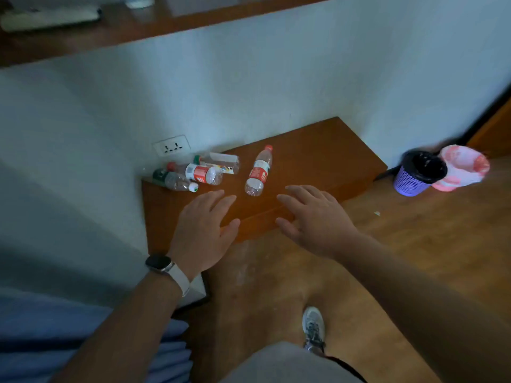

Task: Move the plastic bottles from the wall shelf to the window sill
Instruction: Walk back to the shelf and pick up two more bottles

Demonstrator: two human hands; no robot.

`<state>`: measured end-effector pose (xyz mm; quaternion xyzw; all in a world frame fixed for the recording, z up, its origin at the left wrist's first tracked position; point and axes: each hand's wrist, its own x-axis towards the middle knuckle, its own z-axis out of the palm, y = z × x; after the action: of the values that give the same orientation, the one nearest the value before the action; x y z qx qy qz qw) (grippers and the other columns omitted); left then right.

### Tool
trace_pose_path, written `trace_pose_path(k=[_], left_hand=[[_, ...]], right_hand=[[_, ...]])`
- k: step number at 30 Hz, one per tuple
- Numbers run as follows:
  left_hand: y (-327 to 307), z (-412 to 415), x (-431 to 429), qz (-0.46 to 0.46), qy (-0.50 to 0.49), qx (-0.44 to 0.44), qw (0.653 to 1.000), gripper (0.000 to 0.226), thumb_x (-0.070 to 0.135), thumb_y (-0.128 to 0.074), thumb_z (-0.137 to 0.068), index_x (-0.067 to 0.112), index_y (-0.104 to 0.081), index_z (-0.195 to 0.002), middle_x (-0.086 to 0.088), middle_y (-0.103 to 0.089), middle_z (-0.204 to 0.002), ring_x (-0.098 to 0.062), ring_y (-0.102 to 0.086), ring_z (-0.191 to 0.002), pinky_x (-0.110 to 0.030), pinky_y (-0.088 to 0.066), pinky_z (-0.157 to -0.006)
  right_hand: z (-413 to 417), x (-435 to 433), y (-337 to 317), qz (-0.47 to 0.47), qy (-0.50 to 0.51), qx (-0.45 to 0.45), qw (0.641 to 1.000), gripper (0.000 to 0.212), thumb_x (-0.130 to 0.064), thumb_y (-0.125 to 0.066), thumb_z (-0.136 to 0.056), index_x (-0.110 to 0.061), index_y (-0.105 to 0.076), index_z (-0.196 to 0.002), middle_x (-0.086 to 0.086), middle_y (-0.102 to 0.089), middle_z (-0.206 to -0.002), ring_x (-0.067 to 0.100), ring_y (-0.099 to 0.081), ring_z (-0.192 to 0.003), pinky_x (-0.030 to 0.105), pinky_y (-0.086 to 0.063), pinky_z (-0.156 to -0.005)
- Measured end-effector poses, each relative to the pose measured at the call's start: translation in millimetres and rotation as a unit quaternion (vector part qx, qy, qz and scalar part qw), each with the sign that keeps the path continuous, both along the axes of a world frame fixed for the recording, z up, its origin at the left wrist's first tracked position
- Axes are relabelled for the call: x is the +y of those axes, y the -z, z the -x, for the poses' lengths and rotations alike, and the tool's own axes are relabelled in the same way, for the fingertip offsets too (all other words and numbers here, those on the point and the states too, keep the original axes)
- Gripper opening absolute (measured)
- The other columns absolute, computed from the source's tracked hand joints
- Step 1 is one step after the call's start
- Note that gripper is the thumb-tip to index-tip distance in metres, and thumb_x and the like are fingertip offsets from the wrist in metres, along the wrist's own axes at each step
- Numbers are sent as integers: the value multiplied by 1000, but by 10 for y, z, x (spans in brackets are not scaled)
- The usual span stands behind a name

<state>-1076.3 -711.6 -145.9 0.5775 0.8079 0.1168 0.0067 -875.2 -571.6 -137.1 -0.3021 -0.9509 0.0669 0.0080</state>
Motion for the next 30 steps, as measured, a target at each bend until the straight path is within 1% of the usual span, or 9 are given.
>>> trace_pose_path(k=[2, 5, 8, 14, 19, 23, 27, 30], left_hand=[[-45, -79, 305, -3, -5, 1, 1000, 52, 46, -50, -99, 19, -53, -143, -8, -53, -146, -29, -46, -137, -51, -39, -110], [-108, -202, 746, 4, -27, 8, 1000, 53, 46, -53, -98, 20, -52, -144, -7, -52, -148, -28, -45, -139, -51, -39, -112], [-110, -298, 1019, 9, -47, 14, 999, 54, 45, -54, -96, 19, -52, -143, -9, -54, -146, -29, -46, -137, -52, -41, -110], [-99, -367, 1266, 34, -78, 37, 996, 54, 46, -55, -96, 21, -51, -144, -6, -53, -147, -28, -45, -138, -51, -39, -109], [-99, -301, 1392, 26, -106, 56, 992, 53, 45, -62, -94, 20, -55, -141, -7, -57, -142, -29, -51, -133, -49, -42, -106], [-41, -185, 1515, 36, -111, 53, 992, 54, 47, -58, -96, 22, -51, -143, -4, -53, -146, -27, -47, -137, -48, -40, -108], [120, 8, 1635, 28, -114, 36, 992, 52, 45, -57, -97, 19, -53, -142, -8, -56, -143, -30, -49, -135, -51, -40, -107], [261, 185, 1772, 32, -115, 27, 993, 53, 51, -44, -95, 18, -59, -134, -9, -62, -135, -31, -57, -127, -52, -46, -102]], right_hand=[[-36, 332, -47, 4, -5, 8, 1000, 57, -61, -36, -100, -31, -37, -149, -4, -36, -158, 20, -29, -146, 41, -26, -117], [-94, 800, -68, 11, -21, 4, 1000, 57, -62, -35, -100, -33, -36, -149, -5, -34, -159, 21, -28, -147, 42, -25, -117], [-161, 1179, -43, 21, -39, -4, 999, 57, -63, -33, -99, -34, -34, -149, -6, -32, -160, 20, -26, -148, 42, -23, -118], [-145, 1649, -35, 39, -85, -13, 996, 59, -62, -30, -100, -33, -31, -151, -6, -28, -161, 20, -22, -149, 42, -21, -119], [-12, 1867, -22, 50, -108, 2, 993, 58, -61, -30, -100, -32, -33, -150, -6, -29, -161, 20, -23, -149, 42, -21, -119], [122, 1996, 31, 51, -125, -9, 991, 58, -61, -30, -100, -32, -33, -150, -6, -30, -160, 19, -24, -149, 42, -21, -119], [267, 2109, 113, 62, -128, -21, 990, 58, -61, -30, -100, -32, -34, -149, -6, -31, -160, 19, -24, -149, 42, -20, -119], [414, 2284, 160, 56, -124, -42, 990, 59, -63, -31, -99, -32, -34, -150, -6, -30, -160, 20, -25, -149, 41, -20, -119]])
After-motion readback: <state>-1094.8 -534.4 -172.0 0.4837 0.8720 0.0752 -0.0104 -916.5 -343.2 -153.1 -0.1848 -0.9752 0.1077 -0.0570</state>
